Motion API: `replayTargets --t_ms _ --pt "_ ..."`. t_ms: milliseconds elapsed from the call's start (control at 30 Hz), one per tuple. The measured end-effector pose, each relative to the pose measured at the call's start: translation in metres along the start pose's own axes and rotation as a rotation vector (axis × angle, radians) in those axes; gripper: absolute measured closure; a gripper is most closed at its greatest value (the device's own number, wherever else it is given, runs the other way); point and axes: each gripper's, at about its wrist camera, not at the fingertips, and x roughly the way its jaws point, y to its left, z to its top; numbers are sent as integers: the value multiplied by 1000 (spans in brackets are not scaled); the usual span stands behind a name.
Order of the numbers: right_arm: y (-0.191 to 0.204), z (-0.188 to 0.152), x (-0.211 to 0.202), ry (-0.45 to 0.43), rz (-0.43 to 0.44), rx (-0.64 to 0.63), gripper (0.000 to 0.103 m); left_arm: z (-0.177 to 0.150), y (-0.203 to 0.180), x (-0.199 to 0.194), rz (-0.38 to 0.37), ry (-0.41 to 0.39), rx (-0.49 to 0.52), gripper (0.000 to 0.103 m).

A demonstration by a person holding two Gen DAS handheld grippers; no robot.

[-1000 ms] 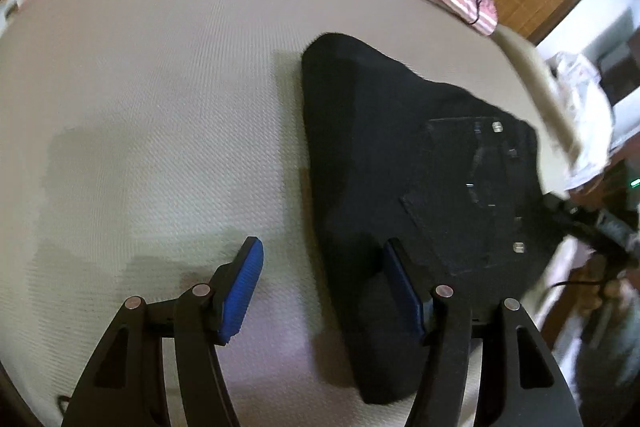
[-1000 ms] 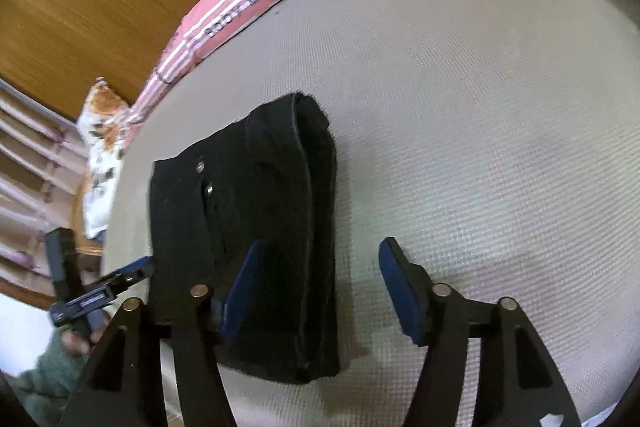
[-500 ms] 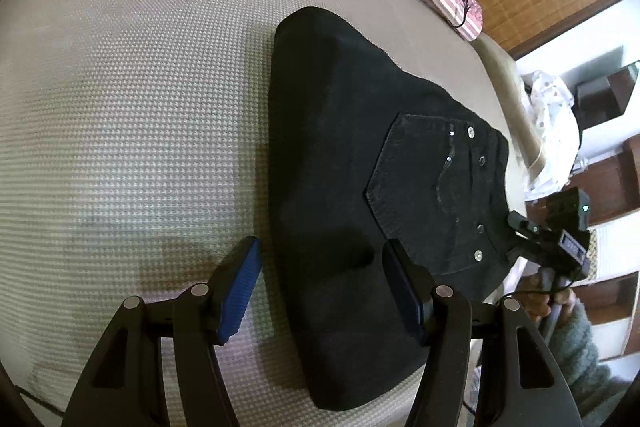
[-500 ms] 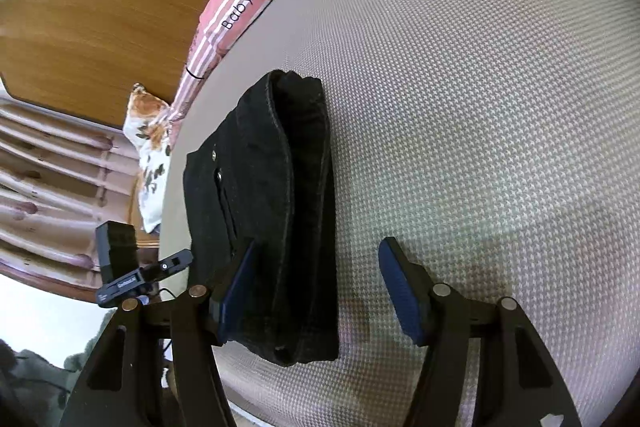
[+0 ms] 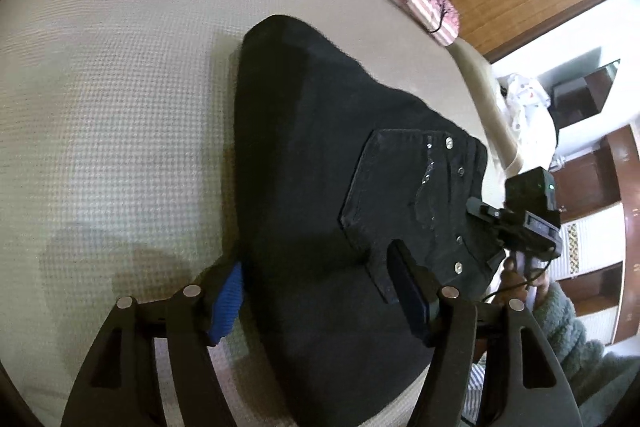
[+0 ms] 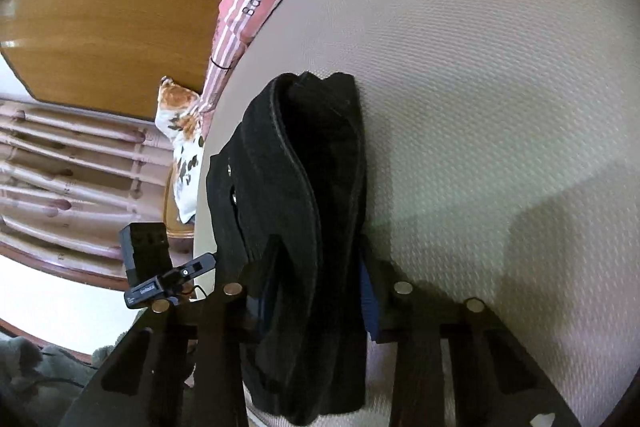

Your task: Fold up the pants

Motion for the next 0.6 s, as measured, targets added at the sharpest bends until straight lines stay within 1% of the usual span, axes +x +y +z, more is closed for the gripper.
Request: replayTargets --t_ms 33,167,233,300,367,433,600 --pt "2 1 3 1 6 -4 72 1 -1 0 -4 -7 3 34" --pt "-1 -3 0 -9 6 -3 73 2 -1 1 -6 -26 11 33" --pt "0 -5 0 -21 -2 -11 73 0 -2 0 13 -36 10 38" --pt "2 -7 0 -28 -10 -11 73 0 -5 1 67 -39 17 50" --pt "3 -9 0 -31 -18 -10 73 1 -4 2 92 -41 17 54" --pt "5 -9 1 -34 -24 -9 74 0 -6 3 114 -45 16 55" --pt "9 -9 5 -34 -33 6 74 -2 -21 10 219 -56 75 57"
